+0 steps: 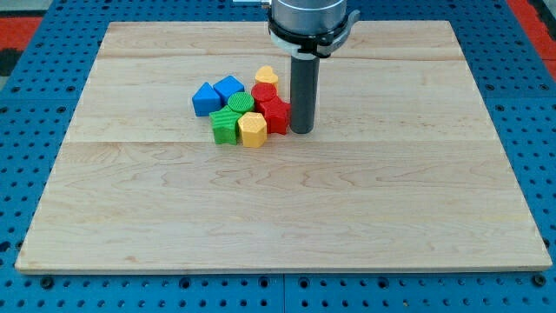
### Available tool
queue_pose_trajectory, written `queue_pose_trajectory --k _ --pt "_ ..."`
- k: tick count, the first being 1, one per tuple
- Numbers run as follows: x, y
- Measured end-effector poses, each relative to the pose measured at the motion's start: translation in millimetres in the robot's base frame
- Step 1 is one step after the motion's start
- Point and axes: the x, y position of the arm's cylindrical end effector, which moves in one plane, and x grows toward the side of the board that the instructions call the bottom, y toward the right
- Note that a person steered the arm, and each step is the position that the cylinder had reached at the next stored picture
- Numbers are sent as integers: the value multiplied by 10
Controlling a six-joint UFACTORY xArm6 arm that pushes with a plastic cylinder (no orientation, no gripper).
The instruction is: Keep arm below green star
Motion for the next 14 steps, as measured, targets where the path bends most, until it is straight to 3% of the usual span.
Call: queue_pose_trajectory --k 1,3,4,5,6,7,9,14 --pt "-31 306" --pt "145 289" --pt "670 -391" --pt "615 -1685" --pt "-112 -2235" --pt "-504 -2263" --pt "-845 -1857" --pt "-66 -1318"
